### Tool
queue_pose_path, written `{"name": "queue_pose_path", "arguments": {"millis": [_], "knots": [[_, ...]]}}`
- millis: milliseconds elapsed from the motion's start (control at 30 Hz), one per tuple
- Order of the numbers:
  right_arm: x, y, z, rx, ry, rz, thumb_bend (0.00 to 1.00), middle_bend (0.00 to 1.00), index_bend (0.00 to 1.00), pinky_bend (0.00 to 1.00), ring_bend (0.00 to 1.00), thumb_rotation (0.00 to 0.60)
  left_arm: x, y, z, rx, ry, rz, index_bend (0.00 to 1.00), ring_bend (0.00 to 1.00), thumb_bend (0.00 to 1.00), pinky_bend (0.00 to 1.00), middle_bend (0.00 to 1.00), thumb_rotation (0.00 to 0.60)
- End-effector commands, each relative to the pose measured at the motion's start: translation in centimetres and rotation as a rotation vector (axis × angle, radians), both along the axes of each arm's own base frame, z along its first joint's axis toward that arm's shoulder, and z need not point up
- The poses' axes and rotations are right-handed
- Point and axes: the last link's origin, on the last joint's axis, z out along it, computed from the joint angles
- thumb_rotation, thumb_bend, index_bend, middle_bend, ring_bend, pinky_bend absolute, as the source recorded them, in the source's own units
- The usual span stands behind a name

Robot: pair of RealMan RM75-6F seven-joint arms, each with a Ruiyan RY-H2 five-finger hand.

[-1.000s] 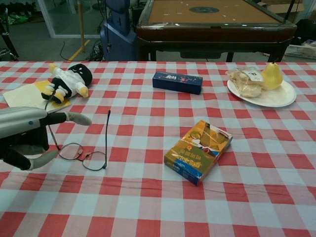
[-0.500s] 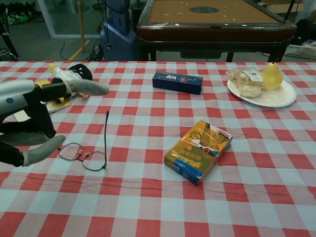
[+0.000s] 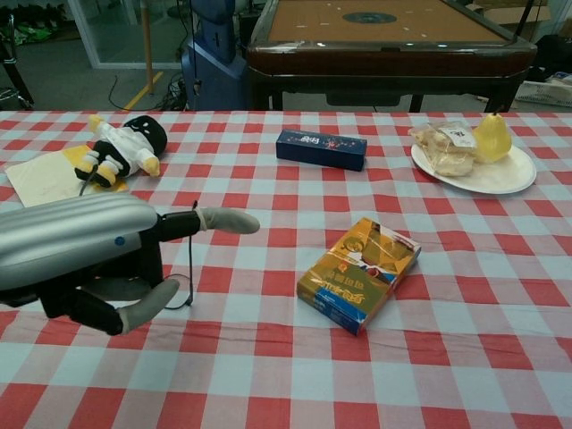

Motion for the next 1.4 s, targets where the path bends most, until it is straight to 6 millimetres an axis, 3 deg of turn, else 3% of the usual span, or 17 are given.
{"name": "queue_pose_path", "arguments": {"millis": [33,467,800,1167,1400], "knots": [[0.0,0.0,0.0,0.000,-0.002,0.000,0.44,0.24,0.01,0.18,0.15,0.600,0.1,0.2,-0.5,0.002,0.020,-0.007,0.06,1.00,0.66,0.97,1.00,0.600],[-0.1,0.1,0.0,-0.003,-0.006,-0.002,0.44,0.24,0.01,0.18,0.15,0.600,-0.9,1.3,-1.8,-0.001,0.085,0.046,0.06,1.00,0.66,0.97,1.00,0.600],[-0.2,0.1,0.0,-0.003,-0.009,0.001,0.44,0.24,0.01,0.18,0.15,0.600,-3.3,1.3,-0.7,0.023,0.123,0.107,0.06,1.00,0.66,0.97,1.00,0.600],[0.0,0.0,-0.1,0.005,-0.010,0.006,0.44,0.24,0.01,0.18,0.15,0.600,-4.7,0.7,0.3,0.032,0.117,0.155,0.06,1.00,0.66,0.97,1.00,0.600],[0.1,0.1,-0.1,0.006,-0.008,0.003,0.44,0.24,0.01,0.18,0.15,0.600,-5.9,1.4,0.0,-0.004,0.106,0.234,0.06,1.00,0.66,0.97,1.00,0.600]]}}
